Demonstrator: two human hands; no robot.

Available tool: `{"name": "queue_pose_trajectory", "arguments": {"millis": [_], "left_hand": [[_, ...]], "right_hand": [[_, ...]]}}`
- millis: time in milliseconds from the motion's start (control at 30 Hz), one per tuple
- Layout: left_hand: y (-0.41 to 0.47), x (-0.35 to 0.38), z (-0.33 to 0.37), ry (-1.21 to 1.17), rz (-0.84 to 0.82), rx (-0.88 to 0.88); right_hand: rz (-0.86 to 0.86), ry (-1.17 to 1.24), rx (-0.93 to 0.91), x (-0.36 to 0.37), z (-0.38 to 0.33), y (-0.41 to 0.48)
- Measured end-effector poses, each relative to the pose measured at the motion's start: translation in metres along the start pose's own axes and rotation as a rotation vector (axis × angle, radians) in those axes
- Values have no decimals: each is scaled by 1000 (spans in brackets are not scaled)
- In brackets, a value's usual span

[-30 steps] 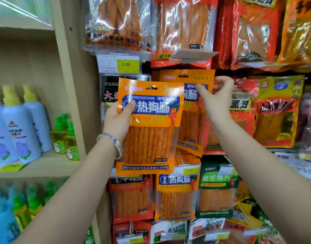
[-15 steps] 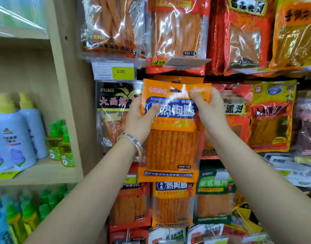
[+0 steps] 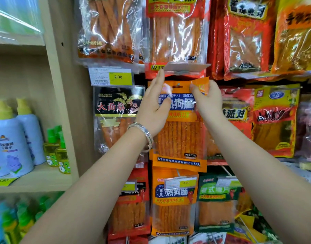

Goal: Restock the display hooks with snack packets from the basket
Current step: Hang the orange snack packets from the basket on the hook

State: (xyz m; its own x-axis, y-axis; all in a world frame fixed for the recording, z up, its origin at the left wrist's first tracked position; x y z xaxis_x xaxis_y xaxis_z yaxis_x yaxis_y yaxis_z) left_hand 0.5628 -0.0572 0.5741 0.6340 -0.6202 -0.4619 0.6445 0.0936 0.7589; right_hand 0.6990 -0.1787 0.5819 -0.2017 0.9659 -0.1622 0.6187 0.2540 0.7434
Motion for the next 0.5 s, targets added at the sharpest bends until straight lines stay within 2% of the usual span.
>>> {"name": "queue_pose_trajectory", "arguments": {"millis": [100, 233, 333, 400, 500], "left_hand": [[-4, 9, -7, 31, -38, 38], [-25, 32, -50, 166, -129, -61], [-50, 56, -85, 309, -222, -100], [-62, 72, -102, 383, -282, -108], [-64, 91, -122, 500, -353, -161]], "right_hand": [[39, -22, -17, -3, 11, -6], [113, -60, -127, -13, 17, -33], [83, -488, -393, -5, 7, -59], [-51, -768, -518, 16, 13, -71], [-221, -987, -514, 41, 35, -72]]}}
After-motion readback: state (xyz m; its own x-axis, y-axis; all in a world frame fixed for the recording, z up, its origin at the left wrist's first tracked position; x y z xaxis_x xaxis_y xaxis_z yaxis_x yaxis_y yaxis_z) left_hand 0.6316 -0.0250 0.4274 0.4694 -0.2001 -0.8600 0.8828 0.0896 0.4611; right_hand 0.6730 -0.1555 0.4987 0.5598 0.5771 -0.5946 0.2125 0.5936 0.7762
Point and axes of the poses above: each hand's wrist, its own y-axis towards the middle knuckle, its own x-axis out of the palm, z = x × y, the point moved 9 cm from there along y, towards the middle knuckle, and after that the axes turned 11 degrees about -z, right-handed, at the moved point
